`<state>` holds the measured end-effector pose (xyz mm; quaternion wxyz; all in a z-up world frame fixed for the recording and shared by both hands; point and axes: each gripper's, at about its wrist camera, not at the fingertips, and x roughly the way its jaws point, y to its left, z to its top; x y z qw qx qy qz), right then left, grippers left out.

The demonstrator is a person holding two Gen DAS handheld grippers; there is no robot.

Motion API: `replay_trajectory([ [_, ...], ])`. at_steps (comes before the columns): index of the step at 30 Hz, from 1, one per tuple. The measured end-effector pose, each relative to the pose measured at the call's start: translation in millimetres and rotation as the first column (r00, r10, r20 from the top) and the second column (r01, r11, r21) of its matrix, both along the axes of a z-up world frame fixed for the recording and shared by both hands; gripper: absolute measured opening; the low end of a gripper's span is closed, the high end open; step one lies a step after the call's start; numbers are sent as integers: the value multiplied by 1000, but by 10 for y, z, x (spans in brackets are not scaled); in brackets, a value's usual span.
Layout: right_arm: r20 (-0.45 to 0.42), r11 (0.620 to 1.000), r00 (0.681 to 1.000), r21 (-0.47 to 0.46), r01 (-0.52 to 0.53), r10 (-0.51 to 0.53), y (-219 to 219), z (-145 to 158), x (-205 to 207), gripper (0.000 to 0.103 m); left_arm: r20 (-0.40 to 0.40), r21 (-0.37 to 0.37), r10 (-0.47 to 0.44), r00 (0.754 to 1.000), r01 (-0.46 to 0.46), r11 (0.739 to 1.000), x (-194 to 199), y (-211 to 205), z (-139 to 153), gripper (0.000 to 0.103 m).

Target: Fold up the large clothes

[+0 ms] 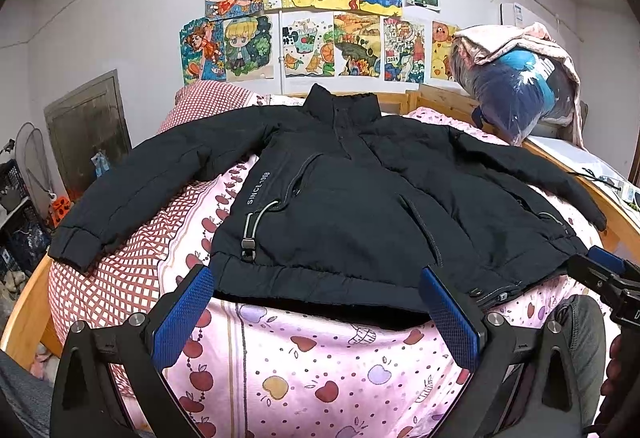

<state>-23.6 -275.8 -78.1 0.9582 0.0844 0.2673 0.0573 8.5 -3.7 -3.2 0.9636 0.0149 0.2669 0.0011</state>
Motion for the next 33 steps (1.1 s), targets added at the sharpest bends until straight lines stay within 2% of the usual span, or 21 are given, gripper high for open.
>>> replay_trajectory([
  [8,25,1000,1000,-14,14,-13,10,-10,28,102,-47,29,20,999,-18,999,102,24,-92,103],
  [13,33,999,999,-11,30,-30,-133,89,150,102,-55,86,27,998,-22,996,228,-38,-74,103],
  [17,25,997,996,-2,83,-83,-311,138,287,102,-62,135,18,998,-9,991,368,-119,-52,103],
  [23,16,979,979,37,202,-203,-753,224,600,102,-78,204,-41,996,56,977,669,-283,63,103],
  [27,4,966,970,93,242,-243,-1095,232,796,102,-92,253,-97,991,117,960,943,-458,183,103],
  [30,-16,954,960,110,280,-280,-1279,200,945,102,-114,248,-142,983,167,954,1196,-600,263,103],
  [33,-66,932,948,173,318,-311,-1501,101,1101,102,-140,220,-180,974,208,953,1463,-739,296,103],
])
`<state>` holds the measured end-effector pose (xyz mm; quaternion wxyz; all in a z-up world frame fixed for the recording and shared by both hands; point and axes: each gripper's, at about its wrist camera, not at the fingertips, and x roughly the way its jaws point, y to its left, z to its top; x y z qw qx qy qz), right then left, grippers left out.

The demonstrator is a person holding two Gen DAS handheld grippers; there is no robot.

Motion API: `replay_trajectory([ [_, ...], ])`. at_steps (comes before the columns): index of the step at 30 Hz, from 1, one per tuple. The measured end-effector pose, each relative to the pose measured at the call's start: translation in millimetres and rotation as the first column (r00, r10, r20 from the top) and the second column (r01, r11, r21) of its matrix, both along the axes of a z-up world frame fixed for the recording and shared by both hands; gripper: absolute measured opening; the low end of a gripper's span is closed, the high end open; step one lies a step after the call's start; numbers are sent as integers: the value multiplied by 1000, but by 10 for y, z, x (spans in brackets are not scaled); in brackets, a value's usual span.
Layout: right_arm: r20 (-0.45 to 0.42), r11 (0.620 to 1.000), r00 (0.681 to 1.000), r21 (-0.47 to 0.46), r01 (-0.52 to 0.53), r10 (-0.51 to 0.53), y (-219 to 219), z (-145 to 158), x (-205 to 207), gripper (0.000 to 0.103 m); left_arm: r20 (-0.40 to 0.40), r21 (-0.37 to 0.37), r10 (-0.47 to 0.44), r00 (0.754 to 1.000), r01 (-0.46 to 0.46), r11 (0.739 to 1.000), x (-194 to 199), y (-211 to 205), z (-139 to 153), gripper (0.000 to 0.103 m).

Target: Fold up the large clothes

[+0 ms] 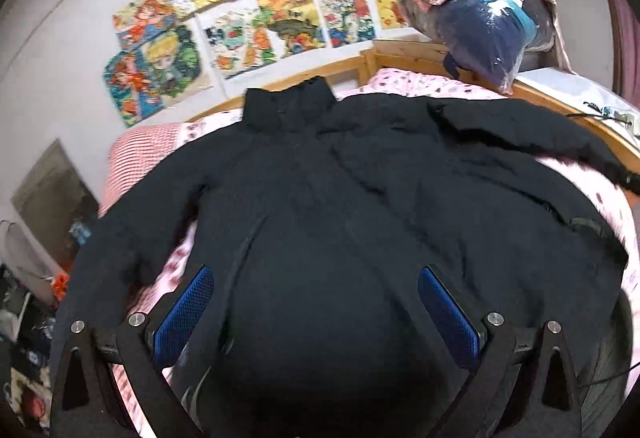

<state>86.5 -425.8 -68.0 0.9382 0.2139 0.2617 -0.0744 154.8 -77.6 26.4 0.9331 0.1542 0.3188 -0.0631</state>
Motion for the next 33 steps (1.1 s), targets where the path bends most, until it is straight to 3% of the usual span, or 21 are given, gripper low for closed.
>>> replay_trajectory([
  [7,-67,988,994,123,97,-89,-340,-298,269,102,-60,-43,-110,992,108,993,596,-425,-73,103],
  [11,-83,963,983,202,180,-167,-562,-422,377,102,-90,-80,-143,986,136,987,976,-661,-126,103],
  [15,-86,925,971,297,237,-221,-733,-535,505,102,-111,-155,-139,984,121,981,1402,-849,-225,103],
  [20,-100,888,955,350,298,-281,-842,-689,676,102,-136,-231,-102,985,68,971,1901,-1062,-400,103],
  [26,-92,792,909,462,400,-406,-870,-967,671,102,-186,-302,-15,982,-43,952,2502,-1145,-617,103],
  [29,-94,780,898,462,423,-431,-908,-1017,734,102,-209,-347,-26,978,-50,936,2767,-1202,-680,103],
  [33,-98,745,869,474,470,-485,-1102,-1071,741,95,-178,-442,-74,981,-13,897,3003,-1276,-679,103],
])
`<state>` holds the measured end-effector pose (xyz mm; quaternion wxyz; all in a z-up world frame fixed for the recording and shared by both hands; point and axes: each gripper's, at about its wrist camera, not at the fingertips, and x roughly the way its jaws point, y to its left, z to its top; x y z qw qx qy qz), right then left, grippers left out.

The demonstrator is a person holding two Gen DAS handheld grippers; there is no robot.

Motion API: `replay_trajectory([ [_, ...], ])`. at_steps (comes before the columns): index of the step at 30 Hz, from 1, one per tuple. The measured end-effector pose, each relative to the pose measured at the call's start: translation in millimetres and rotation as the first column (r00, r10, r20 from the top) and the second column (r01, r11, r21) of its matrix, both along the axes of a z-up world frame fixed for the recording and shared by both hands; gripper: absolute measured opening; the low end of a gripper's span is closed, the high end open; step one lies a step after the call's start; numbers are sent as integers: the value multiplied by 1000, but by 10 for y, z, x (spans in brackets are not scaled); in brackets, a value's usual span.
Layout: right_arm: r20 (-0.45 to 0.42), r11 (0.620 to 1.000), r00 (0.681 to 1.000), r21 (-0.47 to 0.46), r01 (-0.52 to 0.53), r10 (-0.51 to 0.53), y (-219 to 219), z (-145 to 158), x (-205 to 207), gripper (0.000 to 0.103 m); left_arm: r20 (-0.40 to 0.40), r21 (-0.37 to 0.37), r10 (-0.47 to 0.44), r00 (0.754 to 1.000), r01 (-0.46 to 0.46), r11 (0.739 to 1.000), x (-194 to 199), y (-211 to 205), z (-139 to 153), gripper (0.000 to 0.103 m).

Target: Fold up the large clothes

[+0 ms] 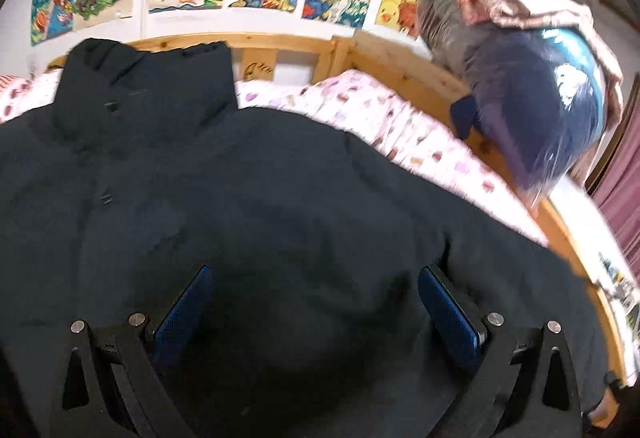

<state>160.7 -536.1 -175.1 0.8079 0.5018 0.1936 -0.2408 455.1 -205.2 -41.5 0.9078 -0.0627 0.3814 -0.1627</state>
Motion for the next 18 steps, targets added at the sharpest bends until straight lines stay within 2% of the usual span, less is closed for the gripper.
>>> replay_trajectory([
  [2,-7,999,1000,9,31,-31,-68,-18,18,84,-10,-15,-4,1000,4,1000,90,-62,-50,103],
  [3,-14,999,999,6,43,-43,-118,-18,32,80,-39,-3,-6,999,6,1000,158,-106,-122,103],
  [5,-20,998,997,-10,68,-68,-162,-16,63,59,-110,22,-13,994,16,1000,276,-178,-298,103],
  [7,-18,995,996,-34,92,-93,-200,15,94,44,-183,71,-13,983,26,997,352,-249,-533,103],
  [11,16,988,993,-99,121,-120,-226,100,52,21,-181,107,-20,983,40,993,353,-291,-680,103],
  [14,16,977,993,-180,117,-116,-216,278,41,17,-183,81,-33,983,48,996,335,-248,-642,103],
  [18,45,944,995,-315,98,-88,-164,686,22,15,-208,43,-51,977,61,997,247,-99,-464,103],
])
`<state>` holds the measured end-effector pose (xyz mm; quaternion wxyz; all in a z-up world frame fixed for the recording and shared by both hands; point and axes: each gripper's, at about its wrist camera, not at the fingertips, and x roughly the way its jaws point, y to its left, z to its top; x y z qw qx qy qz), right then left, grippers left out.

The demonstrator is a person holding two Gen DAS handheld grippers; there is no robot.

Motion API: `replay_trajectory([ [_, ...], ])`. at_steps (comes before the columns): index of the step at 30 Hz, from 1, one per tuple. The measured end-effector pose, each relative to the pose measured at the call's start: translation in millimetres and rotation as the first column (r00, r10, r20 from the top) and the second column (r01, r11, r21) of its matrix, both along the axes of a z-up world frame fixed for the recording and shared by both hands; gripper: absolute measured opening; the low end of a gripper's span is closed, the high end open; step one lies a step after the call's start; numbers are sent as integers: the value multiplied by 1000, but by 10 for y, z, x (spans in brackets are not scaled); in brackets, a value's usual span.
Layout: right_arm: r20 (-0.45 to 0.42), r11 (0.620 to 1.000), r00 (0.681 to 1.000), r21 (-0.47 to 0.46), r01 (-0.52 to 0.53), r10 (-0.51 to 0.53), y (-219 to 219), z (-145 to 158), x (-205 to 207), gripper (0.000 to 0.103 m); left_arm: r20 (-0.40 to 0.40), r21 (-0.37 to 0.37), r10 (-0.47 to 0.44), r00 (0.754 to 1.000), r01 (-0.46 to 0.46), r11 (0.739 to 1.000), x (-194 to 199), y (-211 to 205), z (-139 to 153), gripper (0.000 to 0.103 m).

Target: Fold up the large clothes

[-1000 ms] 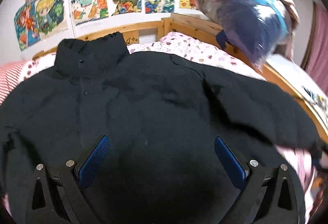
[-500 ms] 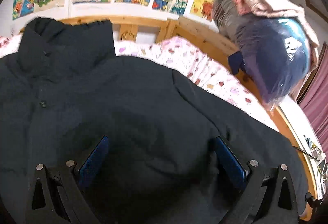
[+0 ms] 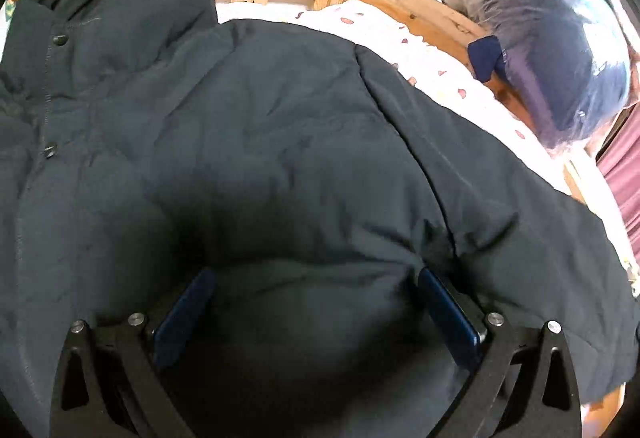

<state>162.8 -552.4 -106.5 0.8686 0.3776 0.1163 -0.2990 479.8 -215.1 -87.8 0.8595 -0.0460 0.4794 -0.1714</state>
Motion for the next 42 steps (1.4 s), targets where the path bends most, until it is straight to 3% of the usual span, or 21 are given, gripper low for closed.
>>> replay_trajectory([
  [5,32,977,995,-196,-83,91,259,613,123,13,7,1,4,1000,-4,1000,-222,420,303,103],
  [8,42,929,981,-331,-165,189,603,980,258,13,25,4,18,1000,-18,1000,-349,750,511,103],
  [13,-10,794,913,-491,-359,407,1341,1380,539,13,33,-28,83,996,-83,996,-548,1454,828,103],
  [18,-137,616,794,-559,-555,592,2173,1472,772,13,38,-112,153,987,-148,983,-809,2181,1012,103],
  [22,-261,494,696,-543,-679,669,2781,1325,922,13,39,-189,188,981,-177,966,-1034,2649,1065,103],
  [28,-437,355,546,-446,-822,715,3403,891,1052,13,50,-363,189,981,-159,918,-1248,3023,1031,102],
  [33,-483,322,470,-359,-876,739,3764,627,1183,13,62,-521,149,987,-95,848,-1322,3155,937,102],
  [36,-479,345,434,-265,-900,763,3846,407,1259,16,69,-536,119,990,-64,842,-1330,3116,876,102],
  [39,-528,335,378,-180,-925,760,3915,134,1259,30,47,-514,101,994,-62,856,-1300,3070,774,102],
  [41,-516,301,334,-150,-942,789,3923,87,1232,58,15,-509,101,995,-80,857,-1258,3071,669,102],
  [42,-502,279,316,-150,-949,805,3951,94,1141,64,1,-509,105,994,-90,856,-1239,3071,626,102],
])
